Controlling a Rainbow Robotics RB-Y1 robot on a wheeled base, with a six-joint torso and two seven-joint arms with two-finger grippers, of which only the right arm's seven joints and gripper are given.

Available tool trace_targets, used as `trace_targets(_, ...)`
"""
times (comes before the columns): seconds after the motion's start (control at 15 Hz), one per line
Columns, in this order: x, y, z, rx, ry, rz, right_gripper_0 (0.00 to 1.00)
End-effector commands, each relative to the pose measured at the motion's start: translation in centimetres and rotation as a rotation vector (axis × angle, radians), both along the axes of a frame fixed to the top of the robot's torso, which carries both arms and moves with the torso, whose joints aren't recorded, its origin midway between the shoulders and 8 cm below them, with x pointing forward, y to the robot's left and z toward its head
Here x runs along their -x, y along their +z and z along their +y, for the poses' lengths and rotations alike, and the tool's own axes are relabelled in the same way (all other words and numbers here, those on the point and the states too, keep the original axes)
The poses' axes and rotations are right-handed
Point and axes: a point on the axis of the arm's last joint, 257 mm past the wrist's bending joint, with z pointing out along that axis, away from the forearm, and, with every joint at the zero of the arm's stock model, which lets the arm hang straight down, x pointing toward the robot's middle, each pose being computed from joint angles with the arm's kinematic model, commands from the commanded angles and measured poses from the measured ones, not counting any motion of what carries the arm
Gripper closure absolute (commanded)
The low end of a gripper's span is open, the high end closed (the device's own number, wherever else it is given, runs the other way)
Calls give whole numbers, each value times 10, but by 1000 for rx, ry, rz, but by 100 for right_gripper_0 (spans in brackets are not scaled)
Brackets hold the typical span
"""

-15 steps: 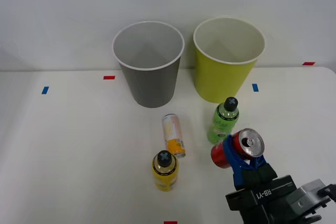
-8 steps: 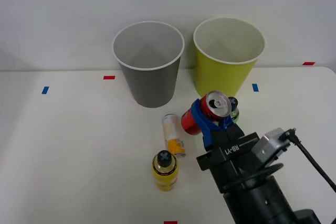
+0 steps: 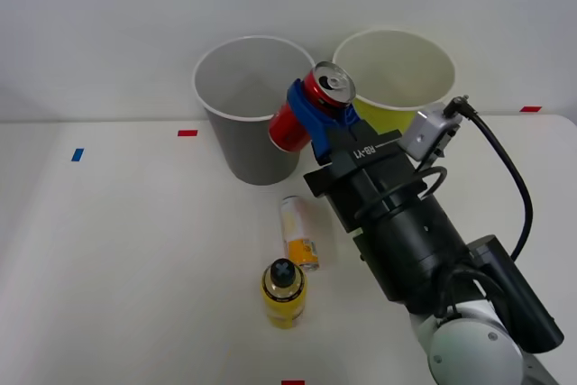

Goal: Put cans in the gray bin, plastic bottles in the light green bin

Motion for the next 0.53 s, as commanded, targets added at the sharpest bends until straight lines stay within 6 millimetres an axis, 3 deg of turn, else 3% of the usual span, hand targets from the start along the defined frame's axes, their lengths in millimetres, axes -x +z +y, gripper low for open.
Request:
trace_targets(0.07,-35,3,17,10,-14,-14,100)
trace_targets(0.53,-87,31,46,70,-6,-79,100)
